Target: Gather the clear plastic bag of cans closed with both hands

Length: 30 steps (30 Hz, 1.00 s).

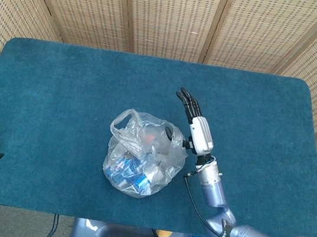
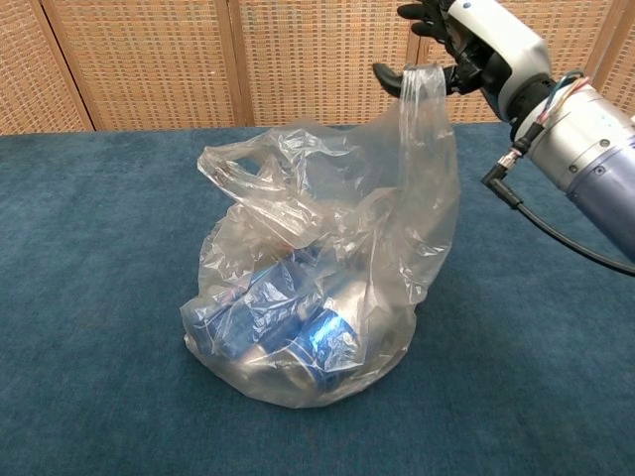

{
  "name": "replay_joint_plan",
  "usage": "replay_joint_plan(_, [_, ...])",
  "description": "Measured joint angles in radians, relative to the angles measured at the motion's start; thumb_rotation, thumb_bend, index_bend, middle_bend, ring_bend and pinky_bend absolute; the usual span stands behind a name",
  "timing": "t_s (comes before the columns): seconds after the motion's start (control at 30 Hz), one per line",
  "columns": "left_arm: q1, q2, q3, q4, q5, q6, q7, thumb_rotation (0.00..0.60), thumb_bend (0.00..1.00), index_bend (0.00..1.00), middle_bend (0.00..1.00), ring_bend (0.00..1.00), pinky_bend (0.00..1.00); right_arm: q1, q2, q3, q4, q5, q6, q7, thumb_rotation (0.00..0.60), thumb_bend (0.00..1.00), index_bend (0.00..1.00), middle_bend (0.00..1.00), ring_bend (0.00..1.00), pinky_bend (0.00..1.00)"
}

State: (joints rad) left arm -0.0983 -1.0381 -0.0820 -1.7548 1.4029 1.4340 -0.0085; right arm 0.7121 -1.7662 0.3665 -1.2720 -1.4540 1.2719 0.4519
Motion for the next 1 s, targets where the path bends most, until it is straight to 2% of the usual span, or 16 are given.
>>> replay_joint_plan(0.1, [-0.015, 0.005, 0.000, 0.001, 0.018, -0.022, -0.053, 0.600, 0.15, 0.00, 0.00, 0.00, 0.00, -0.005, 0.016, -0.010, -0.012, -0.003, 0.004, -0.020, 0.600, 0.77, 0.00, 0.07, 0.00, 0.00])
replay_joint_plan(0.3, [-0.060, 0.019, 0.004, 0.002, 0.072, -0.085, -0.215, 0.600, 0.15, 0.00, 0.00, 0.00, 0.00, -0.017, 0.054, -0.030, -0.043, -0.005, 0.005, -0.058, 0.600, 0.77, 0.00, 0.08, 0.00, 0.00])
replay_joint_plan(0.5, [-0.131, 0.041, 0.011, 0.000, 0.135, -0.183, -0.509, 0.600, 0.15, 0.00, 0.00, 0.00, 0.00, -0.028, 0.096, -0.062, -0.069, -0.027, 0.006, -0.098, 0.600, 0.78, 0.00, 0.10, 0.00, 0.00])
replay_joint_plan(0.7, [-0.231, 0.047, 0.016, 0.015, 0.183, -0.296, -0.929, 0.600, 0.14, 0.00, 0.00, 0.00, 0.00, -0.033, 0.120, -0.073, -0.101, -0.033, 0.009, -0.121, 0.600, 0.79, 0.00, 0.11, 0.00, 0.00])
replay_joint_plan(0.8, [-0.283, 0.040, 0.022, 0.034, 0.205, -0.346, -1.192, 0.600, 0.14, 0.00, 0.00, 0.00, 0.02, -0.032, 0.131, -0.075, -0.113, -0.035, 0.008, -0.134, 0.600, 0.79, 0.00, 0.11, 0.00, 0.00])
replay_joint_plan(0.9, [-0.344, 0.018, 0.032, 0.078, 0.237, -0.386, -1.509, 0.600, 0.14, 0.00, 0.00, 0.00, 0.05, -0.031, 0.140, -0.080, -0.122, -0.038, 0.006, -0.143, 0.600, 0.79, 0.00, 0.11, 0.00, 0.00])
replay_joint_plan(1.0, [-0.400, -0.015, 0.042, 0.132, 0.264, -0.412, -1.749, 0.600, 0.14, 0.00, 0.00, 0.00, 0.06, -0.031, 0.149, -0.087, -0.123, -0.045, 0.006, -0.148, 0.600, 0.80, 0.00, 0.11, 0.00, 0.00])
